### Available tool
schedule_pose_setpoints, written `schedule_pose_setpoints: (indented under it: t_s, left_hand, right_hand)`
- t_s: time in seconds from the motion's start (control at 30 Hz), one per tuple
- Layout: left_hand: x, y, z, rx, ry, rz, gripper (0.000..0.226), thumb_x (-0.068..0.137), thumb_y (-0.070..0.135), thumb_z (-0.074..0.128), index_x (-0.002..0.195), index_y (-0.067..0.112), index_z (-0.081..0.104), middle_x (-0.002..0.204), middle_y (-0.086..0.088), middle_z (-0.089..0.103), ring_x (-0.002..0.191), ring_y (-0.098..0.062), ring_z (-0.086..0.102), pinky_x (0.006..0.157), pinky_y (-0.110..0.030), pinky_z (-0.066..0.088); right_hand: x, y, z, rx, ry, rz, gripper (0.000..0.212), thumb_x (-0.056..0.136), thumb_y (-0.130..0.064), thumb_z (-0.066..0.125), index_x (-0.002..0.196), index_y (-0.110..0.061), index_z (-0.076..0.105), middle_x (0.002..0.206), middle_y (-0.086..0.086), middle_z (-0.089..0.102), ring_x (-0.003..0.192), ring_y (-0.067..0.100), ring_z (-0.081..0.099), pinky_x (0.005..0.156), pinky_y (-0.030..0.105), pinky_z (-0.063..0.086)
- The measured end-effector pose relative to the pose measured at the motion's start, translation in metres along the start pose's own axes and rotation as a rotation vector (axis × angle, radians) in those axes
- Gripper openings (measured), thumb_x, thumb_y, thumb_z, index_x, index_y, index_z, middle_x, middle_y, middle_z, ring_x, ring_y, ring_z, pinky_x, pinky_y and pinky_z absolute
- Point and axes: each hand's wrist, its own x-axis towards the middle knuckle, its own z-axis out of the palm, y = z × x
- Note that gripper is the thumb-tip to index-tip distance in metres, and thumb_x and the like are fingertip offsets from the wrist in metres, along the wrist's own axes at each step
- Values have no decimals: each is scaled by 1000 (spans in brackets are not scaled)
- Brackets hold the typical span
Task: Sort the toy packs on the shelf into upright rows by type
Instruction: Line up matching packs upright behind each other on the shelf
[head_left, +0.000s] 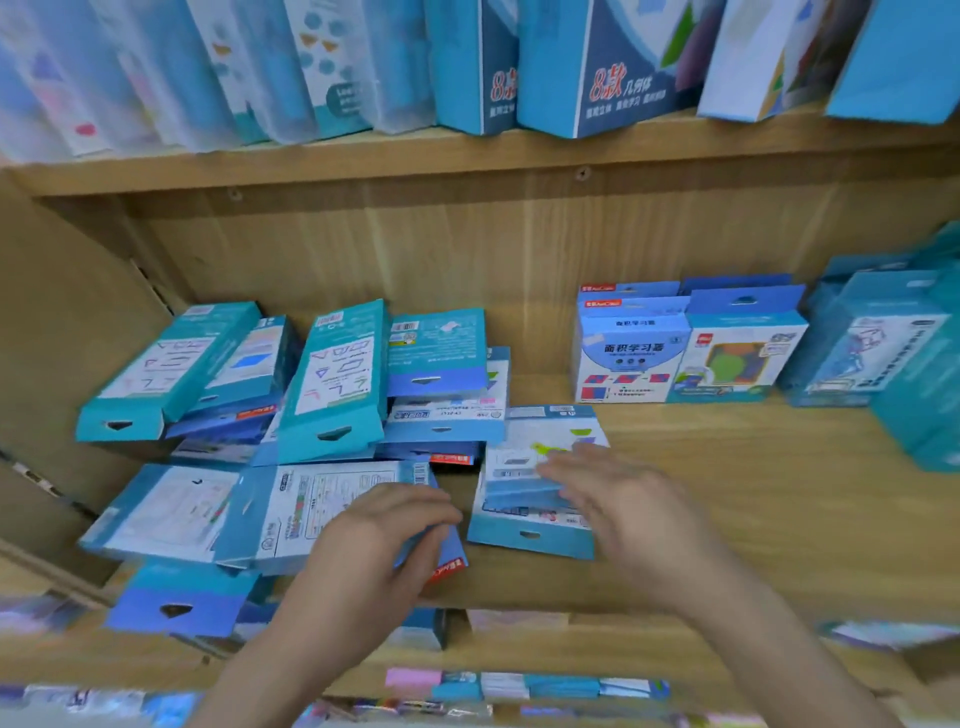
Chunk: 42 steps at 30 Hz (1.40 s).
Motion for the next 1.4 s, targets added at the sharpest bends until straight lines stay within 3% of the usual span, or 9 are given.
schedule_pose_setpoints:
  t_s: [0.2, 0.37, 0.5, 0.57, 0.7, 0.83, 1.03, 1.2, 1.4]
  left_hand:
    - [13, 7, -1, -148, 71, -42, 21, 84, 39, 52, 101, 37, 65, 105, 29, 63, 99, 10, 56, 88, -3, 37]
    - [27, 24, 4, -464, 125, -155, 22, 82, 25, 72, 99, 38, 67, 103, 28, 64, 91, 2, 63, 81, -10, 47]
    - [42, 43, 3, -619, -1, -132, 54, 75, 55, 65, 125, 41, 51, 117, 30, 59, 112, 4, 56, 89, -16, 48]
    - [50, 55, 2, -570, -91, -86, 44, 84, 54, 57, 125, 51, 41, 117, 35, 57, 109, 9, 55, 85, -11, 46]
    - [56, 65, 13, -436, -119, -68, 28, 89, 51, 43, 117, 49, 40, 109, 29, 63, 99, 8, 59, 83, -25, 50]
    - [48, 69, 36, -610, -120, -180, 30, 88, 45, 52, 113, 29, 49, 104, 22, 69, 96, 1, 65, 84, -34, 53]
    - [47, 77, 59, -891, -14, -423, 16, 90, 21, 55, 106, 19, 60, 94, 9, 74, 89, -5, 69, 73, -15, 50]
    - [42, 84, 67, -842, -122, -423, 20, 89, 33, 52, 106, 24, 60, 91, 18, 73, 88, 2, 67, 70, -10, 47]
    - [47, 82, 71, -737, -83, -375, 37, 81, 43, 57, 117, 41, 51, 99, 27, 68, 95, 5, 64, 84, -27, 53]
  right_hand:
    - [17, 22, -57, 184, 228, 251, 18, 90, -38, 42, 77, -30, 52, 62, -10, 56, 63, 16, 51, 57, 40, 47]
    - [18, 25, -77, 590, 322, 356, 16, 94, -24, 55, 88, -18, 69, 78, 0, 69, 69, 15, 60, 65, 42, 49]
    - [23, 21, -87, 760, 299, 368, 18, 94, -16, 56, 87, -12, 72, 78, 0, 70, 71, 14, 62, 66, 39, 49]
    - [25, 20, -90, 834, 281, 376, 19, 93, -13, 56, 84, -15, 73, 77, -1, 71, 69, 12, 63, 65, 35, 49]
    - [28, 27, -95, 822, 232, 413, 19, 90, -11, 61, 78, -19, 74, 73, -2, 71, 66, 12, 64, 64, 34, 50]
    - [25, 36, -94, 786, 235, 452, 8, 83, -15, 70, 76, -16, 74, 75, 3, 71, 68, 12, 64, 66, 34, 49]
    - [7, 43, -81, 916, 215, 517, 31, 70, -35, 69, 100, -28, 67, 79, 16, 69, 74, 16, 65, 71, 28, 50]
    - [-17, 49, -67, 932, 240, 611, 34, 65, -34, 71, 97, -22, 68, 77, 14, 72, 75, 21, 70, 71, 29, 54]
    - [-26, 51, -62, 1035, 306, 659, 17, 78, -12, 70, 95, -14, 67, 79, 20, 71, 72, 20, 67, 68, 31, 53]
